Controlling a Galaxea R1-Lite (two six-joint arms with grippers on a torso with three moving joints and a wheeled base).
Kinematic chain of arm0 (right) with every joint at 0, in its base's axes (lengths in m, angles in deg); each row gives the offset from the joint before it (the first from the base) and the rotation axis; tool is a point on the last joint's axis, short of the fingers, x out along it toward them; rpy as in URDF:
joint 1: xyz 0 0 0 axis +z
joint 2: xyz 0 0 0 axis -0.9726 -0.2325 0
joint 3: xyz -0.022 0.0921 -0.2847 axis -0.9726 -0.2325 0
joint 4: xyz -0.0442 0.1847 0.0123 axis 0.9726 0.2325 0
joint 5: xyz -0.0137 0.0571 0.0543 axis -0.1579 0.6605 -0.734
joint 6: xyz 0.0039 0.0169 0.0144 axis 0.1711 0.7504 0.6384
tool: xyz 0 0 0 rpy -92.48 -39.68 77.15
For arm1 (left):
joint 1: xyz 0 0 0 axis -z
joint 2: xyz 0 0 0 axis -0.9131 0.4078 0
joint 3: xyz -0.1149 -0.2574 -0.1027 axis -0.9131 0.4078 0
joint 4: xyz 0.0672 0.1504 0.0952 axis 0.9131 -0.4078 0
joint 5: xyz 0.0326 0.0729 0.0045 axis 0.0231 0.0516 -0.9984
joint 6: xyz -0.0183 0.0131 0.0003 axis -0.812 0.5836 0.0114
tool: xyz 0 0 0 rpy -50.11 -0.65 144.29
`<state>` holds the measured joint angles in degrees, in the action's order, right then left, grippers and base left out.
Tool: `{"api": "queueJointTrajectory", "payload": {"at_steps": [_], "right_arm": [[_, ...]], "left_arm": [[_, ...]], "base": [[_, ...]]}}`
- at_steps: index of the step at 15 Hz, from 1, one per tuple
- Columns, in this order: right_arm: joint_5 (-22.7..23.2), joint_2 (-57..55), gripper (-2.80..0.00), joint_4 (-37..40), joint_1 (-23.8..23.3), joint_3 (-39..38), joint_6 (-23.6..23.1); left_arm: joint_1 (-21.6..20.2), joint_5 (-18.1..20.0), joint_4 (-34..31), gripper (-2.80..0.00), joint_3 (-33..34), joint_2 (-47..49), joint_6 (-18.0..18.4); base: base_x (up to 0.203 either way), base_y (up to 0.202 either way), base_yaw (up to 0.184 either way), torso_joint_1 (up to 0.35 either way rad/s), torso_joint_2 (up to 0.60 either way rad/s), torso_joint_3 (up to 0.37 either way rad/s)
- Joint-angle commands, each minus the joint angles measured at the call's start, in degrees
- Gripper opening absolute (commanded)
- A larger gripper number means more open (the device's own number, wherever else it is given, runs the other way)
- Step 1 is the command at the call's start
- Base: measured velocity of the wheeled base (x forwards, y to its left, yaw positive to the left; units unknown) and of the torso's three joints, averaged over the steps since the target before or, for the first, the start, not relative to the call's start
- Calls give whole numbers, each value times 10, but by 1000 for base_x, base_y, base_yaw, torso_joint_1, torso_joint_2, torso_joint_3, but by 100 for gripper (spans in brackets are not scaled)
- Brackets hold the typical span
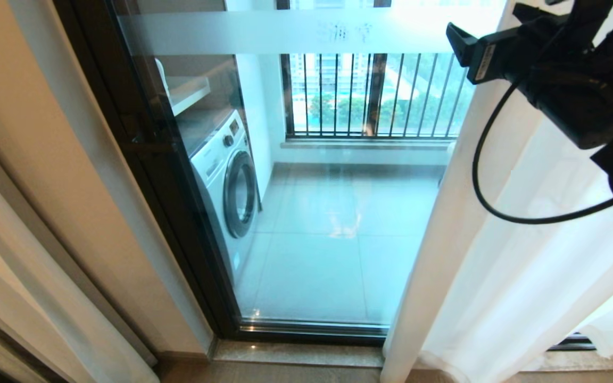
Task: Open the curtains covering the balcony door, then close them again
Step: Close the inner curtains on both sides
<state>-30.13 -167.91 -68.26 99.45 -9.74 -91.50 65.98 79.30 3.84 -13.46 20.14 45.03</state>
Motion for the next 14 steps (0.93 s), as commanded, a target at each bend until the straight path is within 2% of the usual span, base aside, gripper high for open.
{"api": "queueJointTrajectory", "payload": {"at_steps": [1, 12, 13, 14], "right_arm": [[-1, 59, 0, 6, 0, -57, -3], [5, 273, 0, 23, 0, -377, -10], [5, 288, -280, 22, 0, -403, -10], [5, 304, -280, 23, 0, -433, -11]], "left_arm": [[0, 0, 0, -280, 0, 0, 0], [0, 0, 0, -280, 0, 0, 0], [0, 0, 0, -280, 0, 0, 0], [0, 0, 0, -280, 0, 0, 0]], "base": [[0, 0, 0, 0, 0, 0], [0, 0, 0, 0, 0, 0], [0, 0, 0, 0, 0, 0], [0, 0, 0, 0, 0, 0]]}}
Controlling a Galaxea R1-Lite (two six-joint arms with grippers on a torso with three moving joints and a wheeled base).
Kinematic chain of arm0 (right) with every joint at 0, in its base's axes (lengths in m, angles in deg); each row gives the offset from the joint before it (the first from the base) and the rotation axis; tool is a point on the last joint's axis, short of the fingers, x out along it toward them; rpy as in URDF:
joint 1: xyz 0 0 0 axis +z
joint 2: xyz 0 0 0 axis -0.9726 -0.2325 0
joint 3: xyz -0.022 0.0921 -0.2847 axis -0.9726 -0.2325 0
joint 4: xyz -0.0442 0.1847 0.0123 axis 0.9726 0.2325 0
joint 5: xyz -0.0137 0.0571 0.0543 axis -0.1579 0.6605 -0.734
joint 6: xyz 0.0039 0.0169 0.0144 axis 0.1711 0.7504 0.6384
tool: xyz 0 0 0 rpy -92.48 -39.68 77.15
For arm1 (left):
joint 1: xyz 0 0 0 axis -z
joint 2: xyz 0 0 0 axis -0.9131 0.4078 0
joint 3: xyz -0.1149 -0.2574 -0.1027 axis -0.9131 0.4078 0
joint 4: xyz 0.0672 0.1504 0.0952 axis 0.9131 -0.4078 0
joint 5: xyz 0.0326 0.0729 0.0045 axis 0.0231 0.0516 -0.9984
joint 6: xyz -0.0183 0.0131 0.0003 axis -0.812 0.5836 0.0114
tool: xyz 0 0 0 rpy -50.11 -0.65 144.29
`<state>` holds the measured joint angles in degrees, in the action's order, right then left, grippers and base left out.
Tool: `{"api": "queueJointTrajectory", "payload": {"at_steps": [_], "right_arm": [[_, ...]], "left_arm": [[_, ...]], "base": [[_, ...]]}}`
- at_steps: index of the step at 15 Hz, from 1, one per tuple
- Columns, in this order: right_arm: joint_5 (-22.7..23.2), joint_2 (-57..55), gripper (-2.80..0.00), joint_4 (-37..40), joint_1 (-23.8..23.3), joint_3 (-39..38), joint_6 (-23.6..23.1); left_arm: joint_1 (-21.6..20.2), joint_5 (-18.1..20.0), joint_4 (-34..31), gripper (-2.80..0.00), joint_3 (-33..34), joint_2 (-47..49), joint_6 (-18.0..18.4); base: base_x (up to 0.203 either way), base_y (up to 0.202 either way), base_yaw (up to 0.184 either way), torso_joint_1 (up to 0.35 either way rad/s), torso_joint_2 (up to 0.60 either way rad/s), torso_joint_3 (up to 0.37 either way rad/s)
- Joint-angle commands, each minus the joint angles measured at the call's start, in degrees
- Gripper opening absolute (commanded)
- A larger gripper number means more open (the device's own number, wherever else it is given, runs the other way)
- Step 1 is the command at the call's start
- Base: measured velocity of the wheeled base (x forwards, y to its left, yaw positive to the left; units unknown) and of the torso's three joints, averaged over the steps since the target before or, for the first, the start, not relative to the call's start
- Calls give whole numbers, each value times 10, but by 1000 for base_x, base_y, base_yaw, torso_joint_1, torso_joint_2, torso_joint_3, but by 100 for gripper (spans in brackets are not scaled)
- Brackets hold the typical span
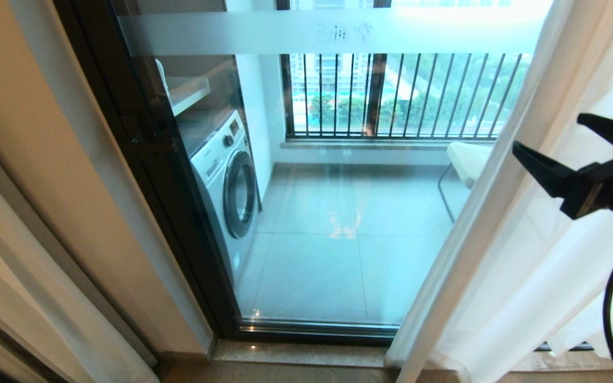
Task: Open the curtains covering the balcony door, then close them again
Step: Close the inner curtains on both sides
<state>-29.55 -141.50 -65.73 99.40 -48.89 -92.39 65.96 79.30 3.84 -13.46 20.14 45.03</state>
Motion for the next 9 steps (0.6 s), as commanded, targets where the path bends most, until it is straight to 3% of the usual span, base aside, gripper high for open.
{"api": "queueJointTrajectory", "payload": {"at_steps": [1, 5, 9], "right_arm": [[-1, 57, -280, 0, 0, -69, -2], [1, 91, -280, 18, -21, -128, 3], [28, 146, -280, 117, -136, -142, 7]], "left_arm": [[1, 0, 0, -280, 0, 0, 0], [0, 0, 0, -280, 0, 0, 0], [0, 0, 0, -280, 0, 0, 0]], "base": [[0, 0, 0, 0, 0, 0], [0, 0, 0, 0, 0, 0], [0, 0, 0, 0, 0, 0]]}}
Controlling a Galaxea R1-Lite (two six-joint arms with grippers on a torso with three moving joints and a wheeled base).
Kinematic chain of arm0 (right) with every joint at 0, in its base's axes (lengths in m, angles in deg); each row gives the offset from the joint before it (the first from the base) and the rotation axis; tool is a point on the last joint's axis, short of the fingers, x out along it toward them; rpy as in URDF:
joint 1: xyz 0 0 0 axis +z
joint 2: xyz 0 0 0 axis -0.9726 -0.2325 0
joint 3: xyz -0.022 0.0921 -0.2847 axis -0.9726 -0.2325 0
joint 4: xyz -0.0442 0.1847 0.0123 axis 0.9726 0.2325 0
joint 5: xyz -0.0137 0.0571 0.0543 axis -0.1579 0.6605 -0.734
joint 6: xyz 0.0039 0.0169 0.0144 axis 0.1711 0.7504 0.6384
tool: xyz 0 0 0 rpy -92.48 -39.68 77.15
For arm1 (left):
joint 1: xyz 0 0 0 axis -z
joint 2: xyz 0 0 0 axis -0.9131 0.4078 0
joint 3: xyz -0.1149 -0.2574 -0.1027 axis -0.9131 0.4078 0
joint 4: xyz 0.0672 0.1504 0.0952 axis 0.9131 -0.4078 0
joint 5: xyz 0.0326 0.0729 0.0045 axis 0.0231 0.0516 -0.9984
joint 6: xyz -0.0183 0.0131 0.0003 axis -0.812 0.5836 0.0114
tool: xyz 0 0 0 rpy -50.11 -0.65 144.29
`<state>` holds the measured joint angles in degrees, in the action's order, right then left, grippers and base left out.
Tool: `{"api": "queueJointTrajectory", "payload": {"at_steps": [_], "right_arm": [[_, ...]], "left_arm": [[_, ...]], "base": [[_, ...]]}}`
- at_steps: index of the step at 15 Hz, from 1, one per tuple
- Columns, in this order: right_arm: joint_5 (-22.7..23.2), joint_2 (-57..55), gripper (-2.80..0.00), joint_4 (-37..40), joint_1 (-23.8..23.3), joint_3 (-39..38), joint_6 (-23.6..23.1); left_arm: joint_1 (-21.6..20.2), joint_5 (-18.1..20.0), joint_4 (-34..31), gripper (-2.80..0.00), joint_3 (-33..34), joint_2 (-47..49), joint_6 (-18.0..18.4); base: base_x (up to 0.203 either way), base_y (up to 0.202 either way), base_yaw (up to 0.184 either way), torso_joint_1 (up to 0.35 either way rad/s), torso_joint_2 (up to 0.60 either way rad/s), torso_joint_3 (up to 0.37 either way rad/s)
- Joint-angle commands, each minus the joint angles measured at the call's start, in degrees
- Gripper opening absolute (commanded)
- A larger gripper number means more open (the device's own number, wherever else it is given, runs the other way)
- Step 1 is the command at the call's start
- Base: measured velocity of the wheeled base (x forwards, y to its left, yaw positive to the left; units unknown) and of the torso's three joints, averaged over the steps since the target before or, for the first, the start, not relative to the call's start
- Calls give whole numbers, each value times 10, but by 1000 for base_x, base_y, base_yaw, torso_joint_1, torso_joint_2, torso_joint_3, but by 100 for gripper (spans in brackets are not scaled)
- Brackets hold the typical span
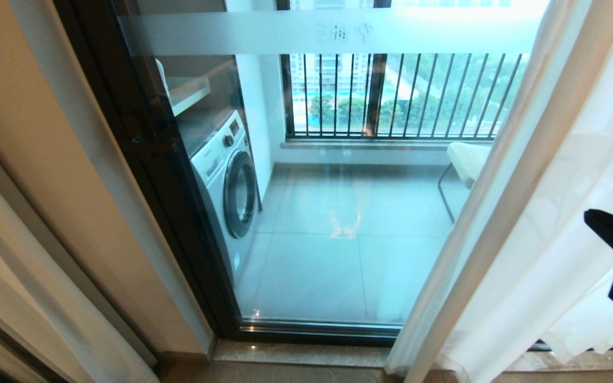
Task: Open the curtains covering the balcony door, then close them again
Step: Close the inner curtains on both sides
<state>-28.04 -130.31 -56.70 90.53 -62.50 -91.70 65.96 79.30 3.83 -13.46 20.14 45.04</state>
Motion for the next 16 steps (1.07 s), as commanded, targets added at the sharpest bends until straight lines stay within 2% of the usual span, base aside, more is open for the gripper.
{"api": "queueJointTrajectory", "payload": {"at_steps": [1, 3, 7, 13, 16], "right_arm": [[42, 57, -280, 52, -87, -10, 3], [111, 121, -280, 112, -159, -23, 15], [139, 243, -280, 192, -209, -64, 43], [142, 401, -280, 344, -196, -116, 54], [139, 454, -280, 372, -147, -148, 76]], "left_arm": [[1, 0, 0, -280, 0, 0, 0], [0, 0, 0, -280, 0, 0, 0], [0, 0, 0, -280, 0, 0, 0], [0, 0, 0, -280, 0, 0, 0], [0, 0, 0, -280, 0, 0, 0]], "base": [[0, 0, 0, 0, 0, 0], [0, 0, 0, 0, 0, 0], [0, 0, 0, 0, 0, 0], [0, 0, 0, 0, 0, 0], [0, 0, 0, 0, 0, 0]]}}
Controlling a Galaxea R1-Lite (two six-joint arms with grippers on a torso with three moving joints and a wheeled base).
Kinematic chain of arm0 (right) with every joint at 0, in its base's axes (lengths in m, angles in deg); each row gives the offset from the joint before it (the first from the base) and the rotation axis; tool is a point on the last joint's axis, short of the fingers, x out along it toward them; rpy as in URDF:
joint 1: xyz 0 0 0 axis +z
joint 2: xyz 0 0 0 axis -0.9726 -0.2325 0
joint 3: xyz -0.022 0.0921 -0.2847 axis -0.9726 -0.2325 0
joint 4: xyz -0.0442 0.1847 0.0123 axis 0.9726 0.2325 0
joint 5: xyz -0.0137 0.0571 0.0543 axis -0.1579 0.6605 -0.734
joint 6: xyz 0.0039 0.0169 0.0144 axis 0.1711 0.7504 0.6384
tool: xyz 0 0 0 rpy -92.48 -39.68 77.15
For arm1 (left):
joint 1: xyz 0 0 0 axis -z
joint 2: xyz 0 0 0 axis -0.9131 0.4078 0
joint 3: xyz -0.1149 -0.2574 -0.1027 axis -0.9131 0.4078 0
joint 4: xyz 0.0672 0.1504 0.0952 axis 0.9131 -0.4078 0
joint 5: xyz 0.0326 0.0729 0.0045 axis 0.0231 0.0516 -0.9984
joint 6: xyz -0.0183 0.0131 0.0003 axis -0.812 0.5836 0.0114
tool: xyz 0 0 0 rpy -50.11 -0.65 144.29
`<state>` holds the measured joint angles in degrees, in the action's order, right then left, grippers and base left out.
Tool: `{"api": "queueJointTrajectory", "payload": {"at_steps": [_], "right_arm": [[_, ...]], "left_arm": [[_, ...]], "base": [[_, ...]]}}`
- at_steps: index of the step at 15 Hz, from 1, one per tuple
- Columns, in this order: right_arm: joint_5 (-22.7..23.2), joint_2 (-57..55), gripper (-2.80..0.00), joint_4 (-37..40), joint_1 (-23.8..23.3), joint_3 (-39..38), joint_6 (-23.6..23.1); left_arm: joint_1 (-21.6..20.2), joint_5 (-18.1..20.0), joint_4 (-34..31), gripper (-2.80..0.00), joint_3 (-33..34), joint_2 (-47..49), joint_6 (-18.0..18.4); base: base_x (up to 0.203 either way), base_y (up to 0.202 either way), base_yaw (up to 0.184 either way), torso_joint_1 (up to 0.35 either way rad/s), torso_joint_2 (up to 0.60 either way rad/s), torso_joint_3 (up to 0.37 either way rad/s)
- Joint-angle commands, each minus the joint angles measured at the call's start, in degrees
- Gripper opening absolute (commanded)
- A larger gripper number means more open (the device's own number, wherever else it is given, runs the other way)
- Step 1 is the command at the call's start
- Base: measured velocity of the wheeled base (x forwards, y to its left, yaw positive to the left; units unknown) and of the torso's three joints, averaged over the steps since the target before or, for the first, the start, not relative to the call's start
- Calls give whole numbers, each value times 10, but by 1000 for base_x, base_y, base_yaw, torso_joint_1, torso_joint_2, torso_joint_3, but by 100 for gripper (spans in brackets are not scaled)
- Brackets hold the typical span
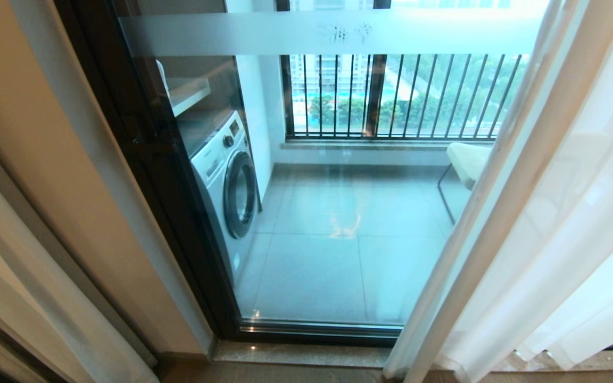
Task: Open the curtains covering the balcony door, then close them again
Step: Close the inner curtains on both sides
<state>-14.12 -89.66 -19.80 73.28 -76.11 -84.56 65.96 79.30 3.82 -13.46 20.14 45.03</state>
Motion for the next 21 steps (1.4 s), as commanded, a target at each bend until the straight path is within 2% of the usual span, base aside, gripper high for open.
{"api": "queueJointTrajectory", "payload": {"at_steps": [1, 5, 8, 11, 21], "right_arm": [[-2, 63, -280, 14, 40, -23, 11], [-31, 143, -280, 67, 35, -35, 38], [-43, 181, -280, 90, 33, -34, 100], [-43, 181, -280, 84, 33, -35, 87], [-42, 181, -280, 85, 33, -35, 96]], "left_arm": [[0, 0, 0, -280, 0, 0, 0], [0, 0, 0, -280, 0, 0, 0], [0, 0, 0, -280, 0, 0, 0], [1, 0, 0, -280, 0, 0, 0], [0, 0, 0, -280, 0, 0, 1]], "base": [[0, 0, 0, 0, 0, 0], [0, 0, 0, 0, 0, 0], [0, 0, 0, 0, 0, 0], [0, 0, 0, 0, 0, 0], [0, 0, 0, 0, 0, 0]]}}
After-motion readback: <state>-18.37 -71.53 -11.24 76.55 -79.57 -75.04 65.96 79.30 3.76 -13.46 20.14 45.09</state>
